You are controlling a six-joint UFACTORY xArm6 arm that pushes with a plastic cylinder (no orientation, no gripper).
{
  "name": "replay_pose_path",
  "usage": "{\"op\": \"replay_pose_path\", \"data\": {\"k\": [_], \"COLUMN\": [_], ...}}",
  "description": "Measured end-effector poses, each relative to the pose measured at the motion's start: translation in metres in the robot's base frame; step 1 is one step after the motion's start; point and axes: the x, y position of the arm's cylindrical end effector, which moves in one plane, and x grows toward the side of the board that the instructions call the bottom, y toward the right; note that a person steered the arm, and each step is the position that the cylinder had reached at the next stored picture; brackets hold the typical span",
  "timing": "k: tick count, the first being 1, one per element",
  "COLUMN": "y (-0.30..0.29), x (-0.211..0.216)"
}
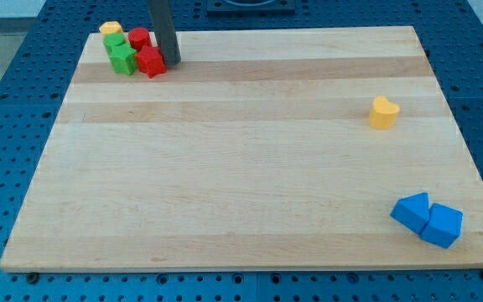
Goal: Place your arm above yellow heart
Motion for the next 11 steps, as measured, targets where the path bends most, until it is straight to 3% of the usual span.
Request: {"op": "replay_pose_path", "data": {"k": [3, 7, 11], "y": [-0.006, 0.177, 0.368], "x": [0.0, 0.074, 0.098]}}
